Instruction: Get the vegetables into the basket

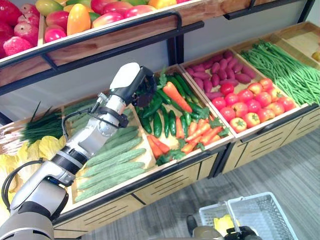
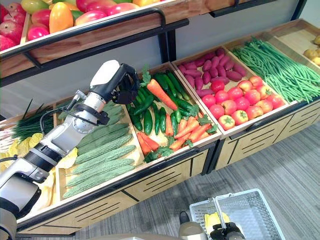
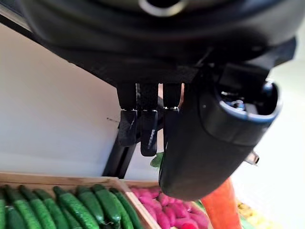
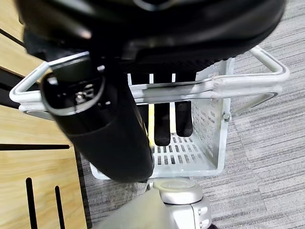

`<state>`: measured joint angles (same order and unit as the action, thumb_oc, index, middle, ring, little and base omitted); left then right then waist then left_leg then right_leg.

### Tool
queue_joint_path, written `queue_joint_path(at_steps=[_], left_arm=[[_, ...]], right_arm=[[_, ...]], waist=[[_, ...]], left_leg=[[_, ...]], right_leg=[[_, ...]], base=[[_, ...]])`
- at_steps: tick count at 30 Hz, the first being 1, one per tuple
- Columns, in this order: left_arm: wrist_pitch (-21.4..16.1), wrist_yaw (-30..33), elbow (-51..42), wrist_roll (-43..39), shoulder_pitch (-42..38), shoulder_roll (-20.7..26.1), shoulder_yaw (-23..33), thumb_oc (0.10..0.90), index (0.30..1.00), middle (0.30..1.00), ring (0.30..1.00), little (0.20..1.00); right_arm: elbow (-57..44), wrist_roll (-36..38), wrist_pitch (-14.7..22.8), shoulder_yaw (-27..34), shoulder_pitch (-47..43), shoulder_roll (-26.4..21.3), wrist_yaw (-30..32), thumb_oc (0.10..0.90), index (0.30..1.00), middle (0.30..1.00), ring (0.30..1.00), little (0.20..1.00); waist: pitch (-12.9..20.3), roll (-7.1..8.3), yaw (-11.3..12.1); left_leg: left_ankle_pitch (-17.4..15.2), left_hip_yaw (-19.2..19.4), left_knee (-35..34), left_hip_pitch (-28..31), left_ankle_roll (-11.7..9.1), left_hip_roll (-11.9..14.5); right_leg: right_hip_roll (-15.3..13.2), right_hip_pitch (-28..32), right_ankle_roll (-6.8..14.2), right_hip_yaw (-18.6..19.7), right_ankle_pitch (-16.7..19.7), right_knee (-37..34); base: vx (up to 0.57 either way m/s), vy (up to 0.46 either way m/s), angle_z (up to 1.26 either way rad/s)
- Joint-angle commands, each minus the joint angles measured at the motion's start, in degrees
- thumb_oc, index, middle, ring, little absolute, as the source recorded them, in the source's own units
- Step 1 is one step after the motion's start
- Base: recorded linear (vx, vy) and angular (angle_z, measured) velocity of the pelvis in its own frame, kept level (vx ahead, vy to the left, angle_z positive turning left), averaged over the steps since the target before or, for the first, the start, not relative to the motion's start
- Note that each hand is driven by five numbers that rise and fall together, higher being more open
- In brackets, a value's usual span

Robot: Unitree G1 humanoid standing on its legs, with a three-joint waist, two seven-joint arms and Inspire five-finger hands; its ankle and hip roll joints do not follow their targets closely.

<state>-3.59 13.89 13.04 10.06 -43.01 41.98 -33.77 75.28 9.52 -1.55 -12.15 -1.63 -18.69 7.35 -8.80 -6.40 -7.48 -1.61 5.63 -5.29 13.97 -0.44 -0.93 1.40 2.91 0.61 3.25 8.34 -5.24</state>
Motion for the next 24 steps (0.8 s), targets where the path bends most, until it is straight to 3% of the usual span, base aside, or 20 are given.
queue_joint_path(at_steps=[1, 24], left_arm=[[-1.9, 4.5, -0.8, -1.8, -3.9, 4.3, 8.1, 0.400, 0.300, 0.300, 0.300, 0.300], [-1.5, 5.0, -4.5, -2.6, -1.4, 4.5, 11.5, 0.400, 0.300, 0.300, 0.300, 0.300]], right_arm=[[1.2, 0.3, 1.1, -1.5, -0.6, 0.4, -0.1, 0.400, 0.300, 0.300, 0.300, 0.300], [1.6, -0.9, 0.5, -2.8, -0.5, 1.5, -0.1, 0.400, 0.300, 0.300, 0.300, 0.300]], waist=[[5.8, 2.24, -0.3], [6.0, 3.13, 0.6]], left_leg=[[-0.5, 0.5, 0.3, -2.9, -2.8, 0.8], [-1.3, 0.6, 0.3, -2.1, -2.2, 0.4]], right_leg=[[-3.0, 4.7, 5.0, 0.6, -7.7, 0.4], [-3.6, 5.5, 5.4, 0.9, -7.8, 0.3]], base=[[0.00, 0.047, -0.03], [0.00, 0.004, 0.00]])
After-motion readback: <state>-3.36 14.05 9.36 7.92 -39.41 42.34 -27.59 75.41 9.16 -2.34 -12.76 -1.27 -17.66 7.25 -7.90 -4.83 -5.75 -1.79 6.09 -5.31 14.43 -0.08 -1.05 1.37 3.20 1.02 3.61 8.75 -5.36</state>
